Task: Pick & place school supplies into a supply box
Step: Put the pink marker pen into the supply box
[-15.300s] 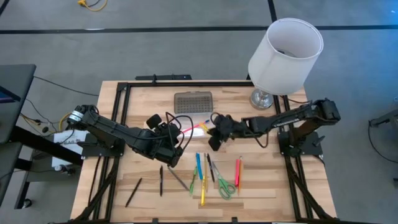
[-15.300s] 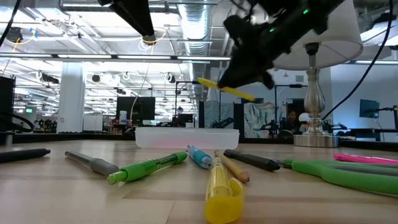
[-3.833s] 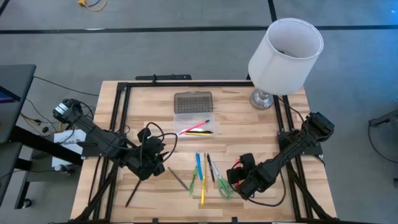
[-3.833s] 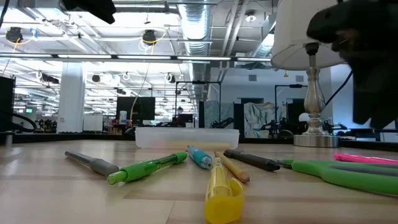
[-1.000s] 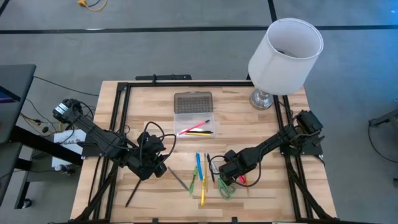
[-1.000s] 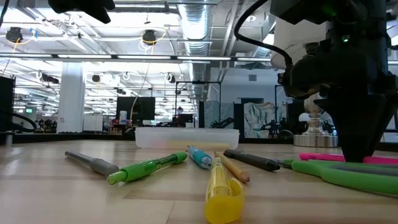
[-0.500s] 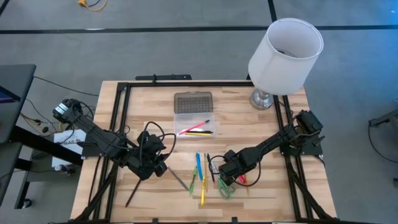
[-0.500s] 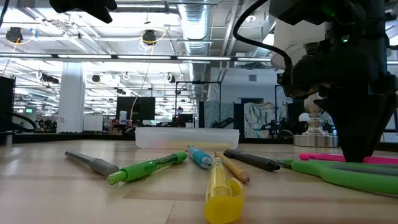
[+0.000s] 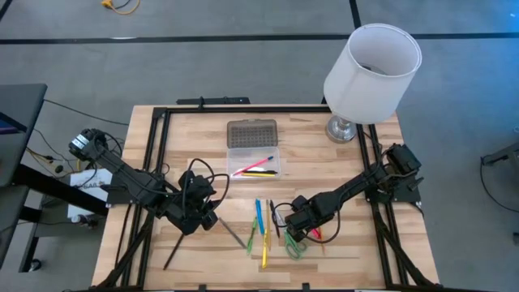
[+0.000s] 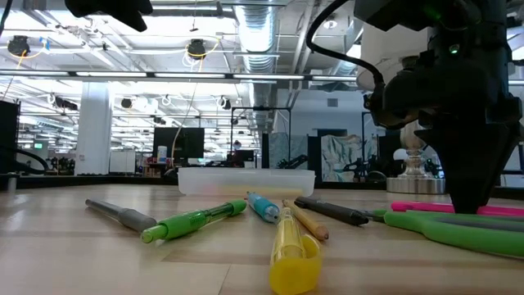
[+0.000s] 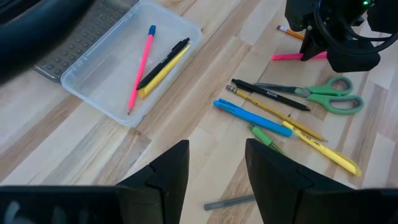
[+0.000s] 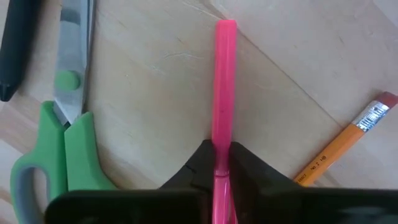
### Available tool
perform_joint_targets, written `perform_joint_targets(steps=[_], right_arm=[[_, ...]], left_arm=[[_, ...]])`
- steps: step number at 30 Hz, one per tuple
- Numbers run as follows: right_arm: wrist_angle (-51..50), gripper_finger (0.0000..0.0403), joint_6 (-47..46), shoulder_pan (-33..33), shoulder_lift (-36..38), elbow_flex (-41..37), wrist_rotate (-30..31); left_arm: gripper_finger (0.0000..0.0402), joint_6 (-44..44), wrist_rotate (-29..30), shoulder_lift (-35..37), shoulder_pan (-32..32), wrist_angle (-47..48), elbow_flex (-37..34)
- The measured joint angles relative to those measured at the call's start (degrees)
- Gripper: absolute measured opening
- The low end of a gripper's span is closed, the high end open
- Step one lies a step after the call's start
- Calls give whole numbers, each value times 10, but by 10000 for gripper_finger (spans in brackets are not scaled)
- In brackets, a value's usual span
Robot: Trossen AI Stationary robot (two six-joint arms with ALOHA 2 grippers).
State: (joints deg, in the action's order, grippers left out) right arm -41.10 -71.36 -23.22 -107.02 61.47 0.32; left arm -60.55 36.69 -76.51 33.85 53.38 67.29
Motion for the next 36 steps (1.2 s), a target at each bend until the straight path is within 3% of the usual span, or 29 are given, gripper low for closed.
perform_joint_targets(steps=[5, 36], right_arm=[[0, 36, 0, 0, 0, 0, 1], [0, 26, -1, 0, 0, 0, 1]], left_arm=[[152, 1, 0, 0, 0, 0, 0], [152, 1, -1, 0, 0, -1, 0]])
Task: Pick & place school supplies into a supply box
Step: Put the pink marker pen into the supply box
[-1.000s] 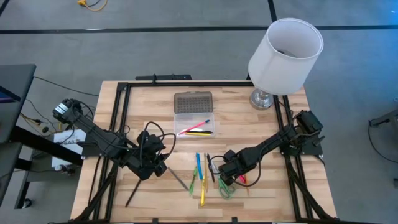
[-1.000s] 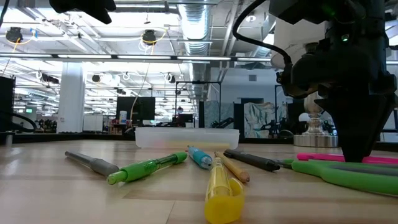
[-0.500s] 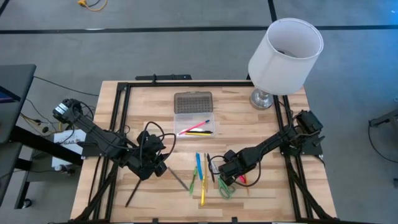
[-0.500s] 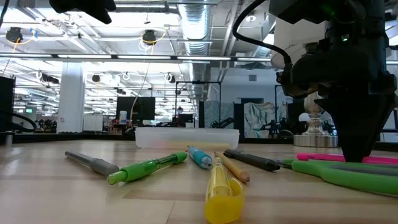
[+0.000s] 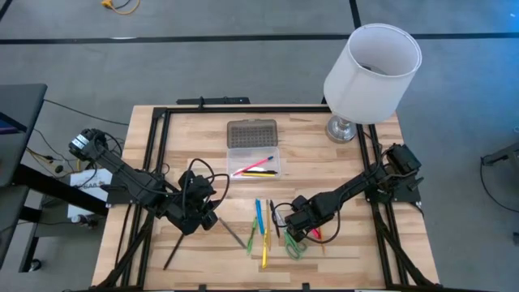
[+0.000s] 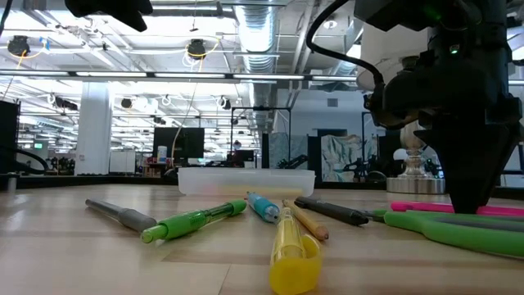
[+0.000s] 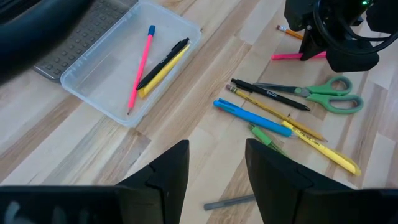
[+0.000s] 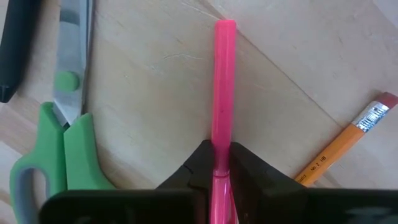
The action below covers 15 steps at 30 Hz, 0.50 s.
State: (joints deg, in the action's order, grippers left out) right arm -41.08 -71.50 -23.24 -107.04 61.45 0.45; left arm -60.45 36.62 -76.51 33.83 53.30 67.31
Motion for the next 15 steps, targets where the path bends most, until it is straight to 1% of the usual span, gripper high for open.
perform_joint_targets(steps=[5, 10, 15], right_arm=[[0, 19, 0, 0, 0, 0, 0], [0, 22, 3, 0, 0, 0, 0], [-8, 18, 29, 0, 2, 11, -1]], left_arm=[[152, 0, 0, 0, 0, 0, 0], [152, 0, 0, 0, 0, 1, 0], [152, 4, 0, 0, 0, 4, 0]])
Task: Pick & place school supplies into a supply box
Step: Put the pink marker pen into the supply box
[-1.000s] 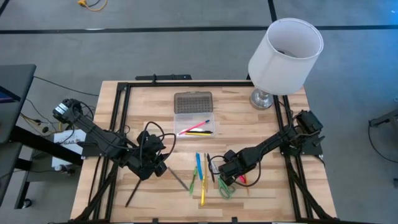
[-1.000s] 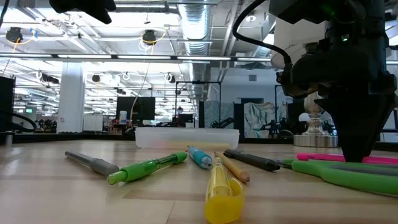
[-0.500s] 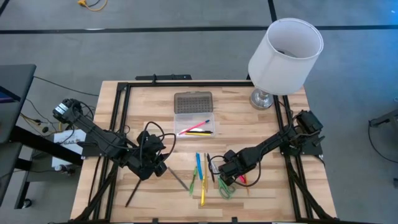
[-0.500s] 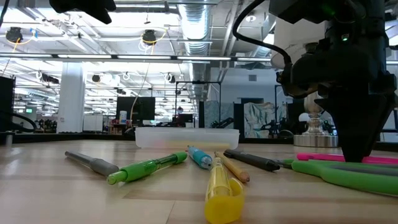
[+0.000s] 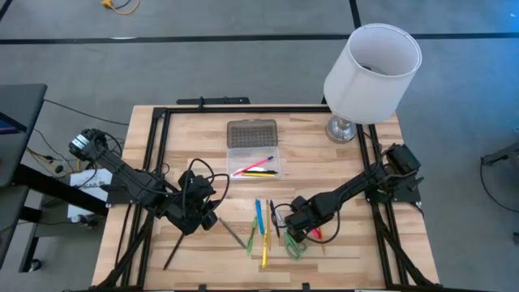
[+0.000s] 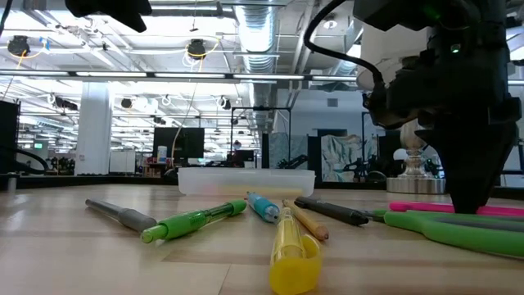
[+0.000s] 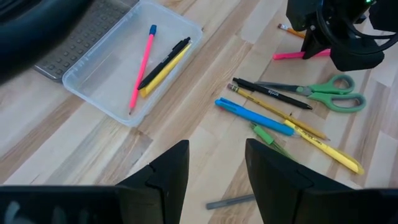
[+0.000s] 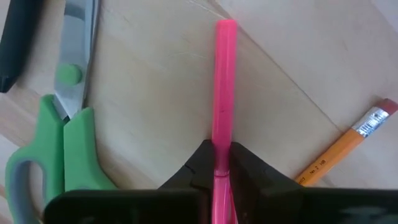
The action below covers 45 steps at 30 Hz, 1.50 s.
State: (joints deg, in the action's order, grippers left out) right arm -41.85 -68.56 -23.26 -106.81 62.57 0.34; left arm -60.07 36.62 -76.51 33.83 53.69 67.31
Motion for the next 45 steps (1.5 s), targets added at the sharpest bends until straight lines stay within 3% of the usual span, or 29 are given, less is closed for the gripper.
perform_joint_targets(steps=[8, 17, 28, 34, 45], right_arm=[[-6, 16, 49, 13, -4, 36, 46], [-12, 15, 144, 52, -3, 109, 49], [-14, 14, 352, 149, -1, 225, 45], [-11, 15, 475, 220, 0, 250, 56], [13, 15, 552, 304, 0, 250, 56]], left_arm=[[152, 1, 1, 0, 0, 13, 0], [152, 2, 3, 0, 0, 19, 0], [152, -6, 3, 0, 4, 45, 0], [152, -20, 13, 0, 12, 45, 0], [152, -62, 14, 0, 23, 45, 0]])
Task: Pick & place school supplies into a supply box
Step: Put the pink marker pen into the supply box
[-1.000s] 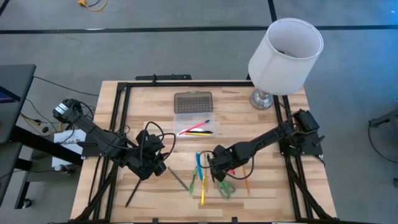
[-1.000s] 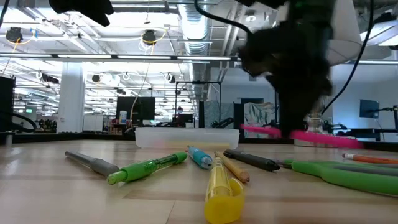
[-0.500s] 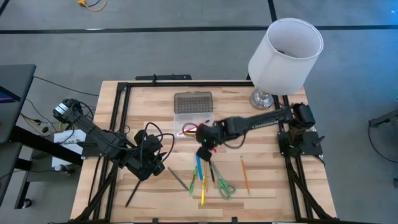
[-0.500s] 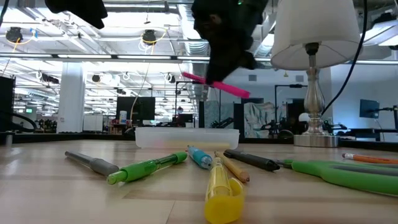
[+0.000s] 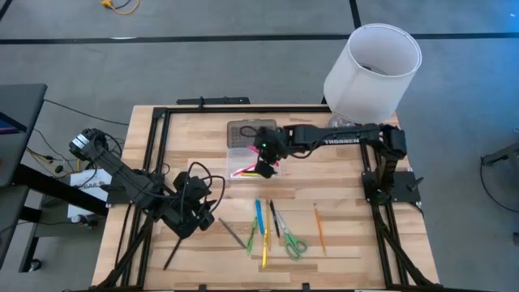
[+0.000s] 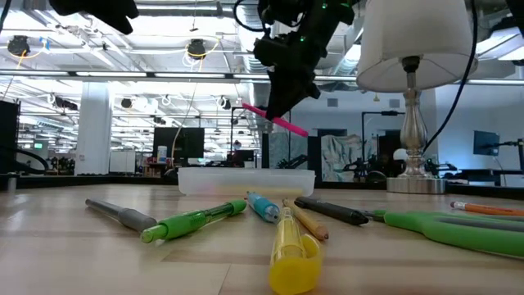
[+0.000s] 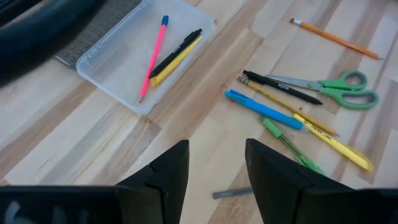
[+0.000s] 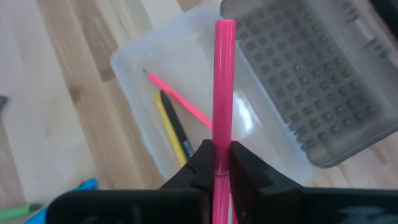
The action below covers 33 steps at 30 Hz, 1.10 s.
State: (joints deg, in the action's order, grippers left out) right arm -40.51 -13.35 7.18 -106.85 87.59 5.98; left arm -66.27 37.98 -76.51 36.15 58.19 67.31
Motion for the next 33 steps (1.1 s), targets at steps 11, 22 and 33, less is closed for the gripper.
perform_joint_targets(steps=[11, 22, 33], right_arm=[[75, 23, 27, 7, -3, -8, -2], [100, 23, 32, 4, -45, -15, -1], [89, 22, 15, -8, -78, -16, 2]], left_arm=[[152, -11, 4, 0, 2, -1, 0], [152, -13, 12, -1, 2, -2, 0], [152, -13, 13, -2, 2, 0, 0]])
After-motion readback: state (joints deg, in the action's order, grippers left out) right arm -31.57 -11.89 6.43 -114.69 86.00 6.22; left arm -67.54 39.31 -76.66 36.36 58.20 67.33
